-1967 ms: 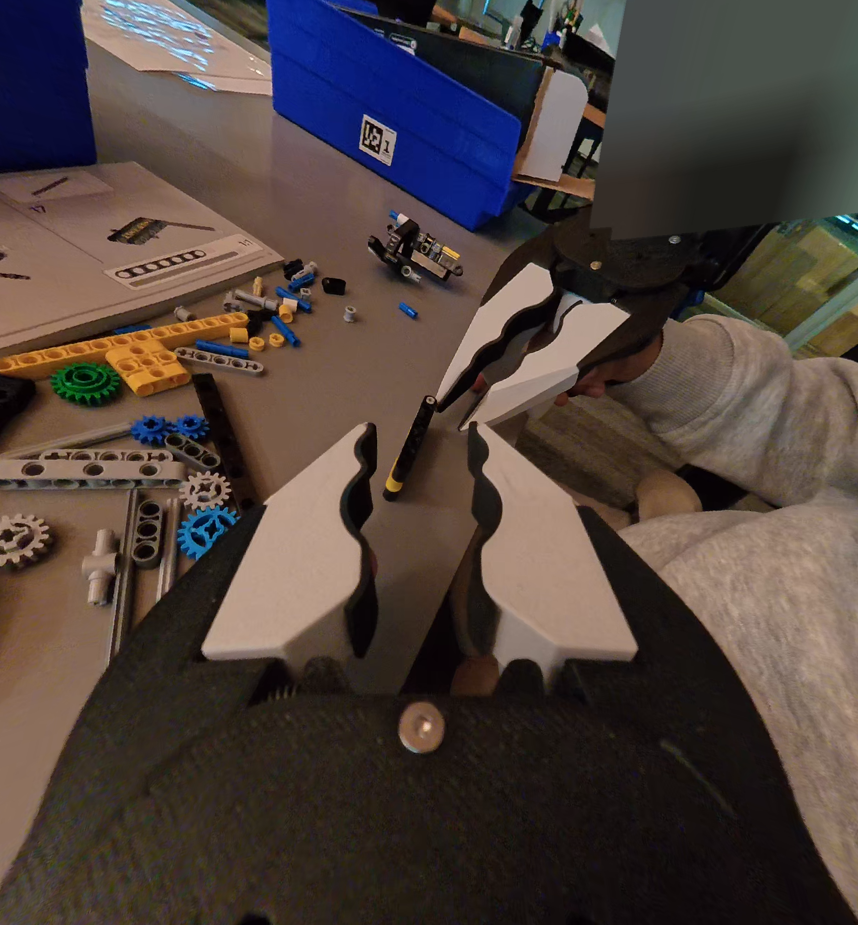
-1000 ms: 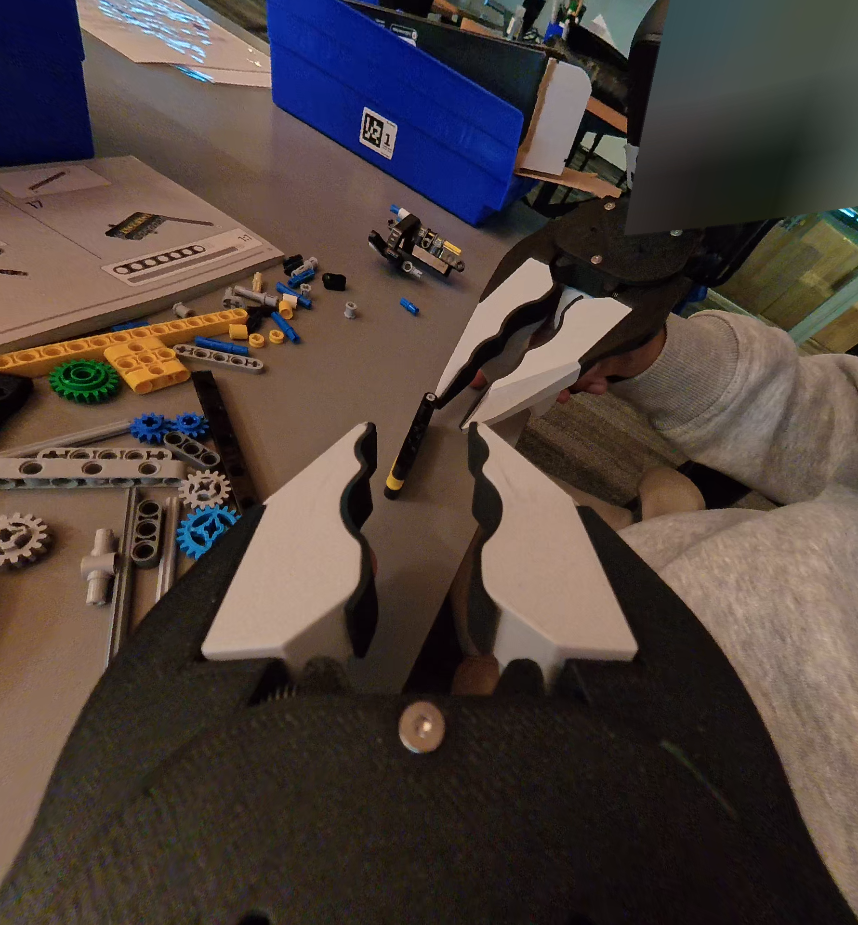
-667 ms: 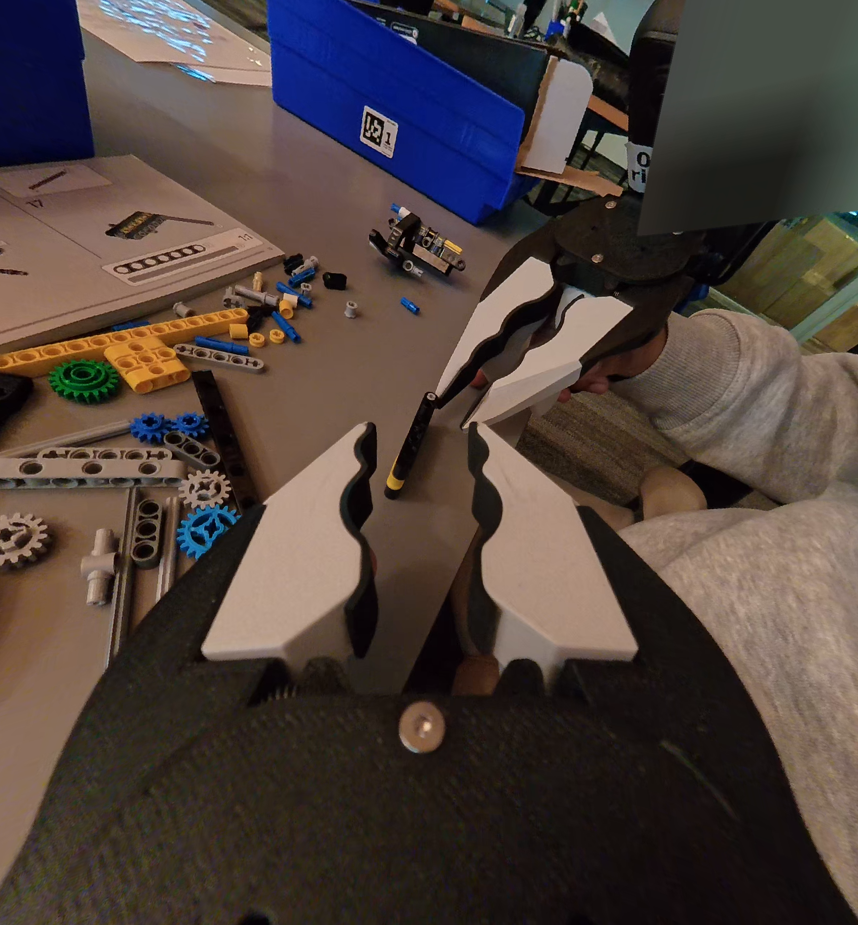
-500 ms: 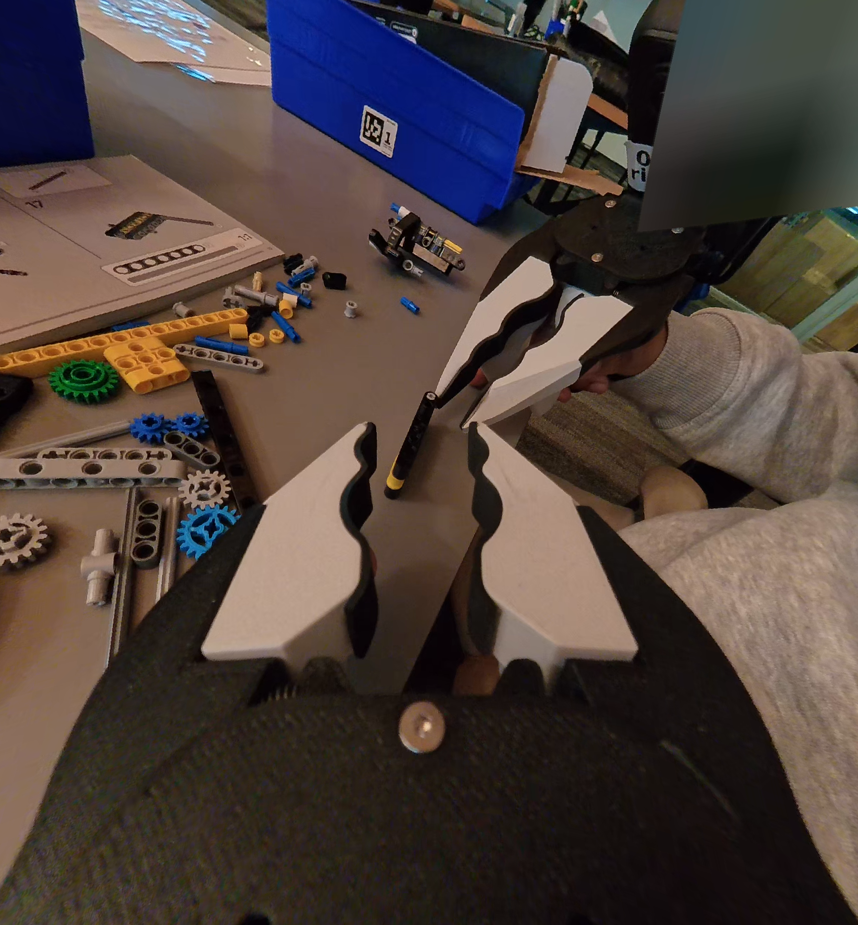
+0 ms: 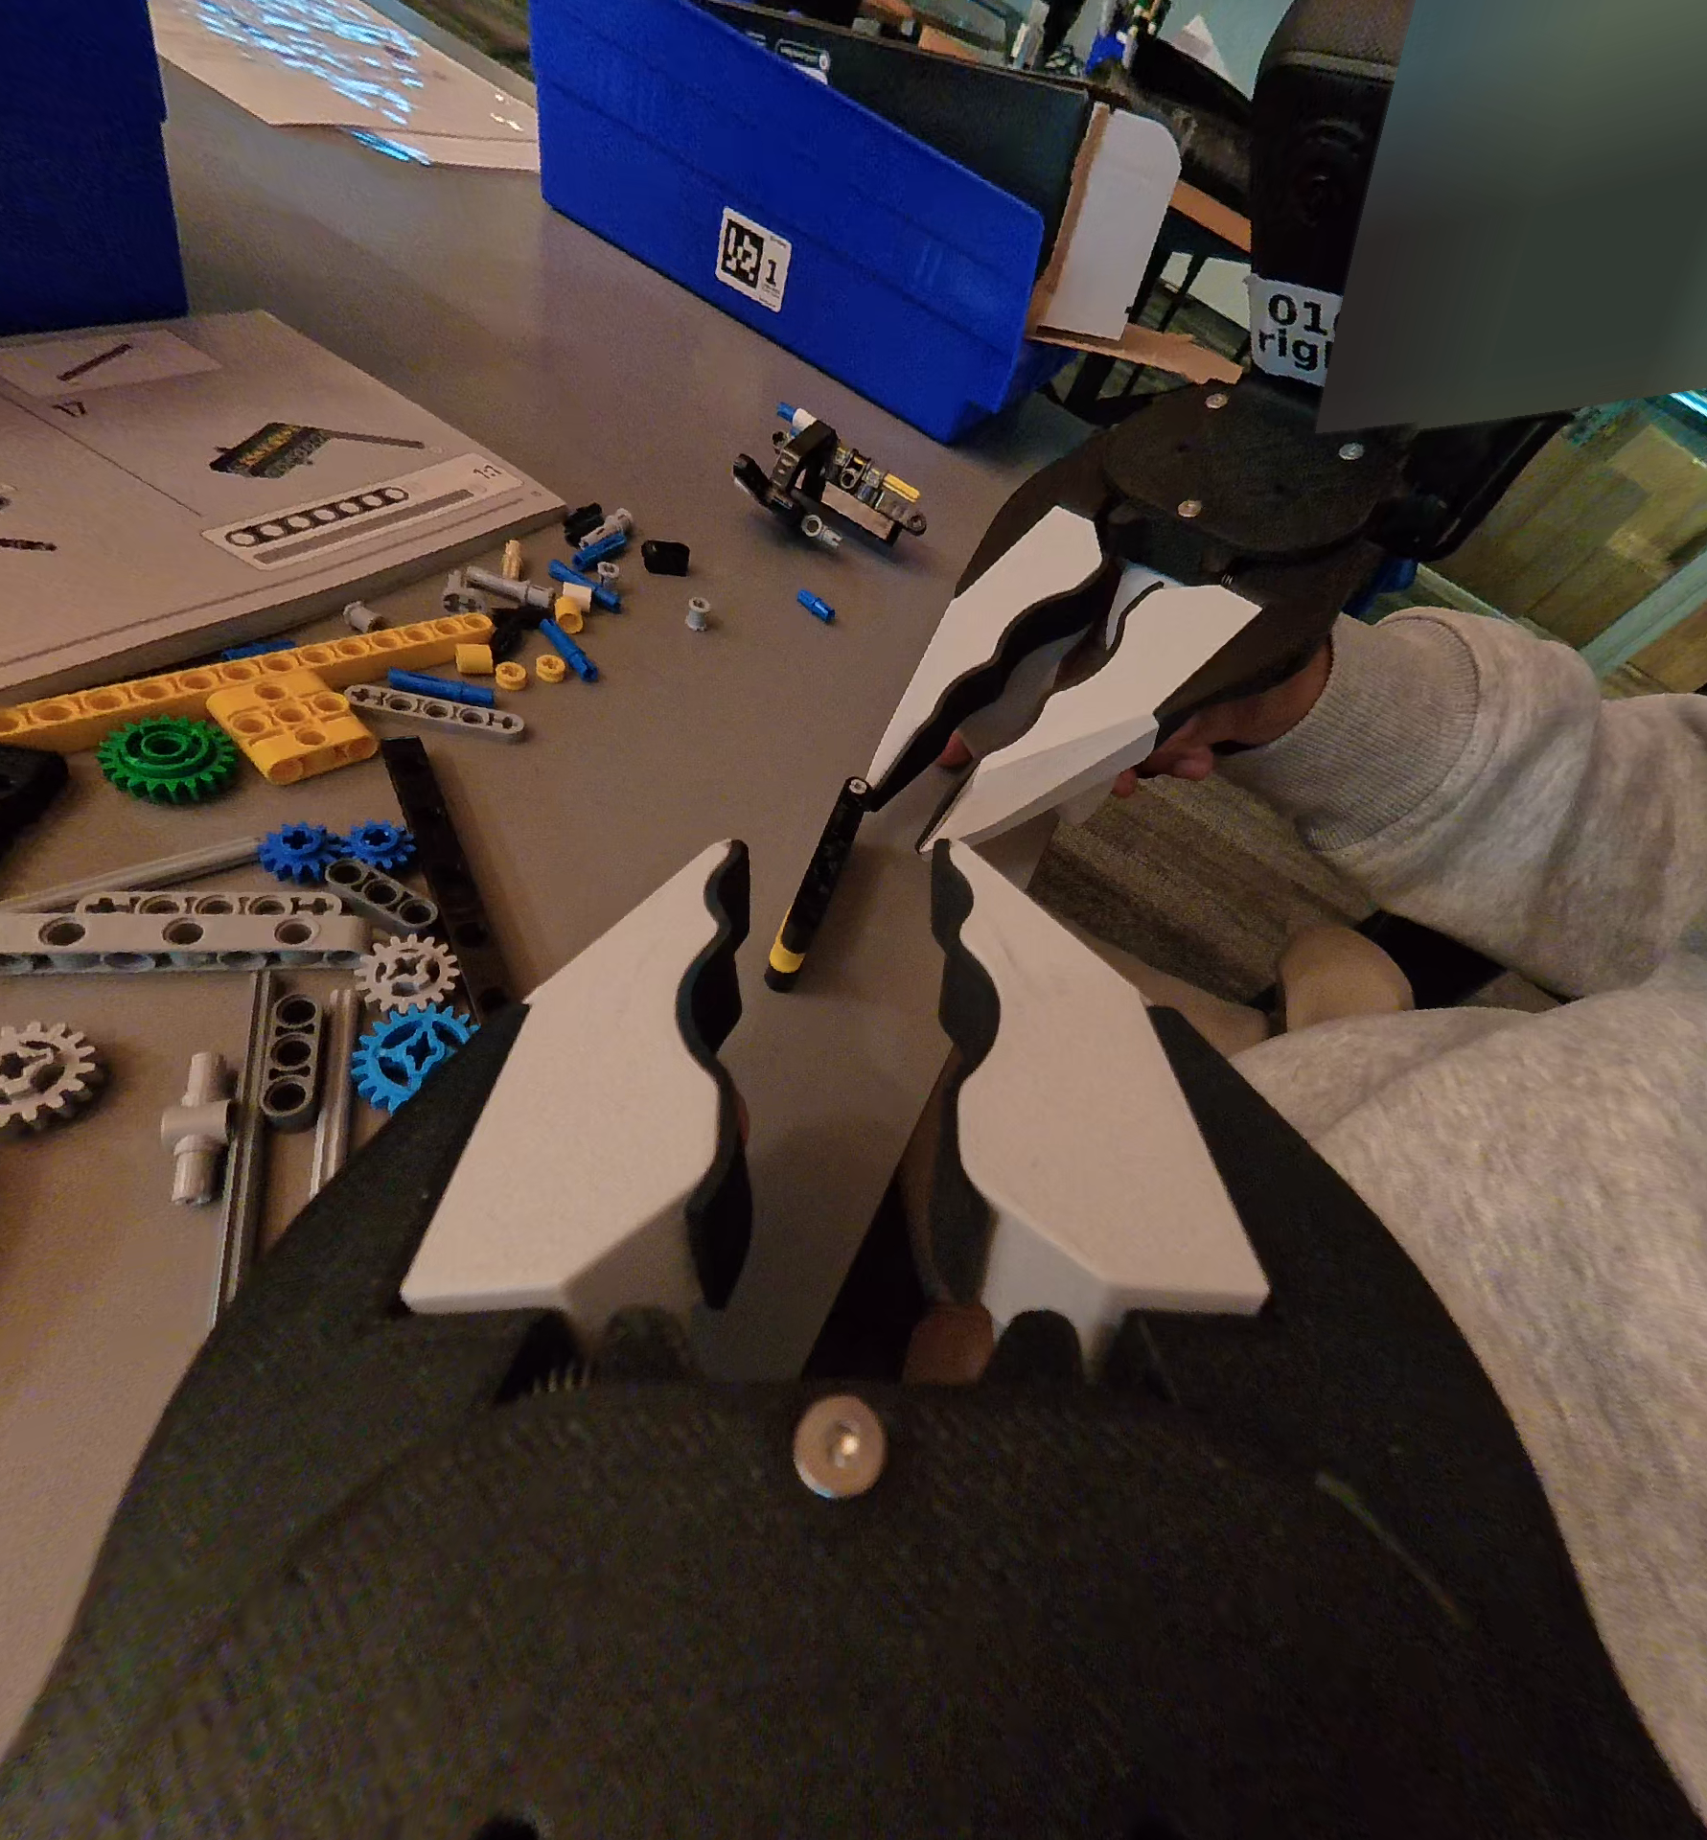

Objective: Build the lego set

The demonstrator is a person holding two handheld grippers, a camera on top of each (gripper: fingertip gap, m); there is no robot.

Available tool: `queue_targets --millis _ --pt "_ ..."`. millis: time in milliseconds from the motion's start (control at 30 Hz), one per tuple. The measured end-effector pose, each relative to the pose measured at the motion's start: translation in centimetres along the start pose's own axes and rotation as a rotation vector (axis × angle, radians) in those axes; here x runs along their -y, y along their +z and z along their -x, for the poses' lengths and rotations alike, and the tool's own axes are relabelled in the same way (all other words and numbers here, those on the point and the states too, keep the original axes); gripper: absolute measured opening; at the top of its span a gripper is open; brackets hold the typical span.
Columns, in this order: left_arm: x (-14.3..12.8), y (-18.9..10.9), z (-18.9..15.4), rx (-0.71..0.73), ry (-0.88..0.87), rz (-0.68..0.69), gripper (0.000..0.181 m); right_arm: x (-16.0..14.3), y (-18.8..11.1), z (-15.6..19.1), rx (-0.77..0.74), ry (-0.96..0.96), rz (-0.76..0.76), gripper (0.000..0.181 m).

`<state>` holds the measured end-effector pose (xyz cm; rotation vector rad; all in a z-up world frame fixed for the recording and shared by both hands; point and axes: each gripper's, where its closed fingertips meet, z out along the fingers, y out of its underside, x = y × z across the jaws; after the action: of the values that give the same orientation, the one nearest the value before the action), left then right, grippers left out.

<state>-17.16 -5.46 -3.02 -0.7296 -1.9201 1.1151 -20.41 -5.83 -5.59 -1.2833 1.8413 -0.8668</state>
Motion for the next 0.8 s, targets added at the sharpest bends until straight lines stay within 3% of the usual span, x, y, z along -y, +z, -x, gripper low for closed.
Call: queue_targets --millis 33,800 --pt "0.0 0.0 0.01 0.0 0.0 0.0 0.035 0.0 0.0 0.01 0.0 0.0 0.0 0.015" --pt "-0.01 0.09 0.19 0.011 -0.007 0.003 0.047 -0.01 0.01 0.02 -0.001 -0.002 0.001 0.015"
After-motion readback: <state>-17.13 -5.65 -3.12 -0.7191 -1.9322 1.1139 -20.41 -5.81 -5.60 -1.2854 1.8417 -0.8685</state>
